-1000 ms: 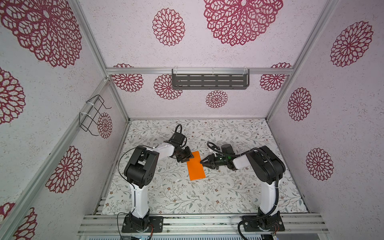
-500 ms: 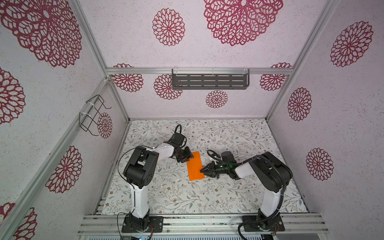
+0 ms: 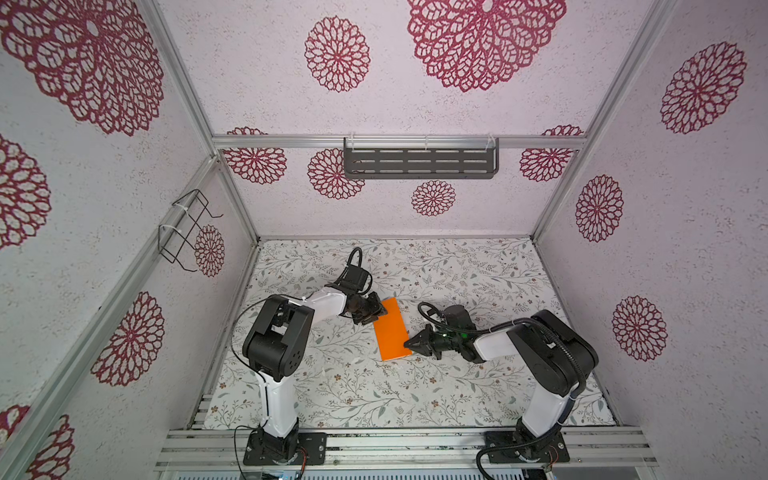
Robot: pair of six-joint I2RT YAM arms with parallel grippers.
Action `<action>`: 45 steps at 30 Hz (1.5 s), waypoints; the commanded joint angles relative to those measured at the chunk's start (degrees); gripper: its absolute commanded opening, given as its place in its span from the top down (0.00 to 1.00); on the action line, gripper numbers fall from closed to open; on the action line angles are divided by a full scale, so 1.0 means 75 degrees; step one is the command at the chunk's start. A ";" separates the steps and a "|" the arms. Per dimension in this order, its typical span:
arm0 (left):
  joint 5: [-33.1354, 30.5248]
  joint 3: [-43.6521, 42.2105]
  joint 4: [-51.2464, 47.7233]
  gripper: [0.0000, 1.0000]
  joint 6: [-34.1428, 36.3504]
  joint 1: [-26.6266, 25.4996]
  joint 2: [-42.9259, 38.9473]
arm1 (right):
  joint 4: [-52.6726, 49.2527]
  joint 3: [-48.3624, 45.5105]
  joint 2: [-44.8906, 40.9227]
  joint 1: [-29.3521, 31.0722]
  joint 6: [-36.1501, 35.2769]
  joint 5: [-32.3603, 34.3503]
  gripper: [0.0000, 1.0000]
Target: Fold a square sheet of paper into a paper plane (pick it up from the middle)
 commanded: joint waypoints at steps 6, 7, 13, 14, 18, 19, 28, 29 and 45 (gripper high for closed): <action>-0.0061 0.0032 -0.0010 0.63 0.0164 0.0085 0.0117 | -0.0580 0.0246 -0.0223 -0.0063 -0.0411 0.0227 1.00; -0.0053 0.0029 -0.0019 0.63 0.0177 0.0090 0.0148 | -0.0611 0.0284 -0.0220 -0.0064 -0.0419 0.0235 0.99; 0.0045 0.0155 -0.0024 0.66 0.0189 0.0084 0.0511 | -0.0910 0.0423 -0.0225 -0.0090 -0.0559 0.0247 0.96; 0.0069 0.0175 -0.0024 0.67 0.0195 0.0075 0.0551 | -0.0945 0.0439 -0.0229 -0.0089 -0.0576 0.0255 0.95; 0.0102 0.0249 -0.0096 0.68 0.0200 0.0080 0.0671 | -0.1027 0.0485 -0.0214 -0.0099 -0.0604 0.0257 0.95; 0.0084 0.0258 -0.0127 0.69 0.0212 0.0082 0.0677 | -0.1029 0.0492 -0.0220 -0.0102 -0.0608 0.0257 0.94; -0.0023 0.0217 -0.0264 0.69 0.0246 0.0083 0.0699 | -0.1147 0.0515 -0.0364 -0.0151 -0.0619 0.0344 0.88; -0.0023 0.0218 -0.0260 0.69 0.0244 0.0078 0.0698 | -0.1158 0.0526 -0.0360 -0.0156 -0.0616 0.0343 0.90; -0.0140 0.0146 -0.0332 0.70 0.0201 0.0046 0.0734 | -0.1103 0.1548 0.0309 0.0038 -0.0936 0.0100 1.00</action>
